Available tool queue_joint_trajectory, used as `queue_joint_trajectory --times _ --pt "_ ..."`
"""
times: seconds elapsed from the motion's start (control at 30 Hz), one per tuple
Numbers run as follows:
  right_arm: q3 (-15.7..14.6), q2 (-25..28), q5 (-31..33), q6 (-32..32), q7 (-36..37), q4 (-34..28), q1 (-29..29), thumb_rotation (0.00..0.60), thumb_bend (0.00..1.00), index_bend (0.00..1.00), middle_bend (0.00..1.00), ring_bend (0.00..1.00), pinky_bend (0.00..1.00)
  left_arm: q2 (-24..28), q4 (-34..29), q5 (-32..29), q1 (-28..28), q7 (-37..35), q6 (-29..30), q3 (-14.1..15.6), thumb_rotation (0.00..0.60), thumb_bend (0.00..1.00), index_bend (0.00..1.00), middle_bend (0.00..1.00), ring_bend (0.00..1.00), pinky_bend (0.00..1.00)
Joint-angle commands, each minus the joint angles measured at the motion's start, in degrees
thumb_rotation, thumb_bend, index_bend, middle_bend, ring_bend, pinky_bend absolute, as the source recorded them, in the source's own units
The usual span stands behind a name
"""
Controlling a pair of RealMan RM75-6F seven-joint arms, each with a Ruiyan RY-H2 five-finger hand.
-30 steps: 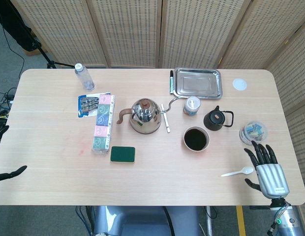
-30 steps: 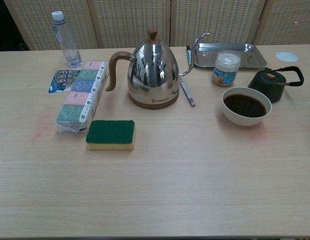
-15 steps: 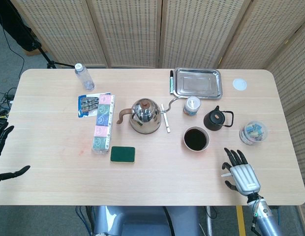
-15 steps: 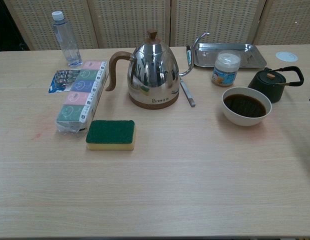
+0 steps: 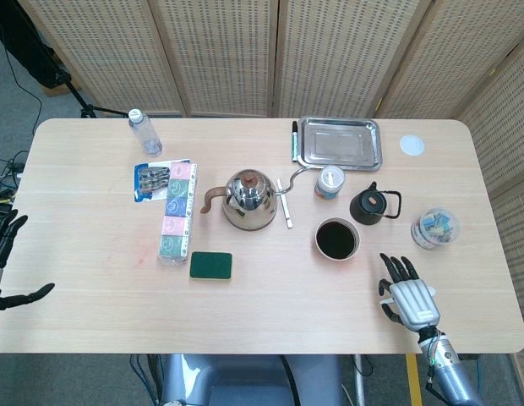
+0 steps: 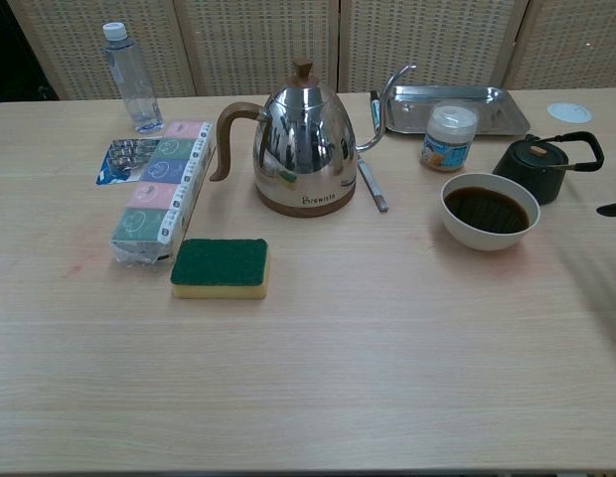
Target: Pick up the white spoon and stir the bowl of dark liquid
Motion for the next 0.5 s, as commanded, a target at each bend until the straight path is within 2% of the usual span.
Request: queue_joint_trajectory --times 0.03,0.5 --pt "0.09 -0.17 0.36 -0.35 0.38 0.71 0.20 0.600 0.40 0.50 0.00 0.00 0.00 -0.30 -0.23 -0.27 -0.20 0.84 -0.30 -0.05 0.491 0.00 0.00 0.00 0.00 0.00" --pt "-0.43 -1.12 1.49 -2.26 0.76 3.15 0.70 0.600 0.41 0.50 0.00 0.00 0.00 -0.38 -0.44 -0.53 -0.42 1.41 -0.82 0.02 0.491 0.00 0.00 0.00 0.00 0.00"
